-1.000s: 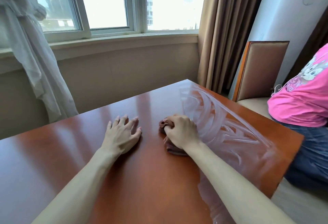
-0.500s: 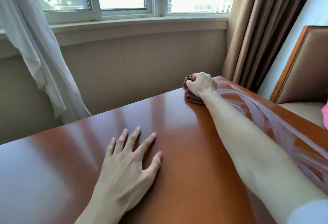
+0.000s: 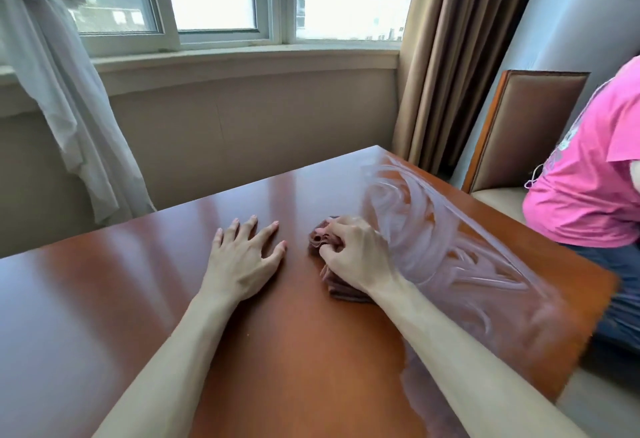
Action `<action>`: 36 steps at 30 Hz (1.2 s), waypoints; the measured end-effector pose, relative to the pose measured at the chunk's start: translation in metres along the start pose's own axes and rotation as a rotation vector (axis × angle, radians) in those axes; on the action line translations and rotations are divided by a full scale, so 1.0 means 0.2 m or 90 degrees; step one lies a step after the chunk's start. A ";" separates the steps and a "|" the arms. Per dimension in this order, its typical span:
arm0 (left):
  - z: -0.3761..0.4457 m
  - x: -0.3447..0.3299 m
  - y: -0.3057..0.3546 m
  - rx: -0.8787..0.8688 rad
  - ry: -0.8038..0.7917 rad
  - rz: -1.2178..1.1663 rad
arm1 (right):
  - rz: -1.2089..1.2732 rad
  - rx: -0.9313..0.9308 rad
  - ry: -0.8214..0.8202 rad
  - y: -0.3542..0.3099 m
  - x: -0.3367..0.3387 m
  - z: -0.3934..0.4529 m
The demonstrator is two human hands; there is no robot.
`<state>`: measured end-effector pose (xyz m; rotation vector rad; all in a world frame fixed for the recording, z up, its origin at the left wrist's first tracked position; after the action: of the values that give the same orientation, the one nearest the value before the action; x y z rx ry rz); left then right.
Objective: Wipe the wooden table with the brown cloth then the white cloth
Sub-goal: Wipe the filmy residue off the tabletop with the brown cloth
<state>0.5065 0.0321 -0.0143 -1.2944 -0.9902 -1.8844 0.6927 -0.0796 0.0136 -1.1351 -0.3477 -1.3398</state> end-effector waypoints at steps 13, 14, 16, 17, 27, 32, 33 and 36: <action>-0.01 0.00 -0.01 -0.022 0.008 -0.007 | 0.011 -0.018 0.004 0.01 -0.03 0.05; -0.01 0.00 -0.01 -0.019 0.009 -0.013 | -0.001 -0.026 0.009 0.05 -0.07 0.16; -0.01 0.00 -0.01 -0.016 0.012 -0.022 | -0.035 -0.055 0.016 0.12 -0.16 0.39; -0.01 0.00 -0.01 -0.016 0.016 -0.022 | -0.047 -0.072 0.019 0.16 -0.21 0.51; 0.00 0.00 -0.01 -0.005 0.027 -0.016 | -0.091 -0.144 0.053 0.31 -0.43 1.13; 0.00 0.00 -0.01 -0.004 0.003 -0.015 | -0.069 -0.075 0.051 0.21 -0.28 0.70; 0.01 0.00 0.00 -0.004 0.001 -0.012 | -0.070 -0.060 0.040 0.17 -0.23 0.58; -0.01 0.01 0.01 0.015 -0.011 0.002 | -0.041 -0.011 0.013 0.03 -0.07 0.17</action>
<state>0.5072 0.0290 -0.0116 -1.2996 -1.0157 -1.8570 0.7069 -0.0464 0.0161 -1.1318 -0.3608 -1.4118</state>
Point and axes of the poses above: each hand's wrist, its own z-axis towards the middle knuckle, its own x-axis out of the back of the hand, y = z × x, the point moved 3 cm from there along z, towards the middle knuckle, and after that the axes turned 9 degrees about y, right-handed, at the moved point
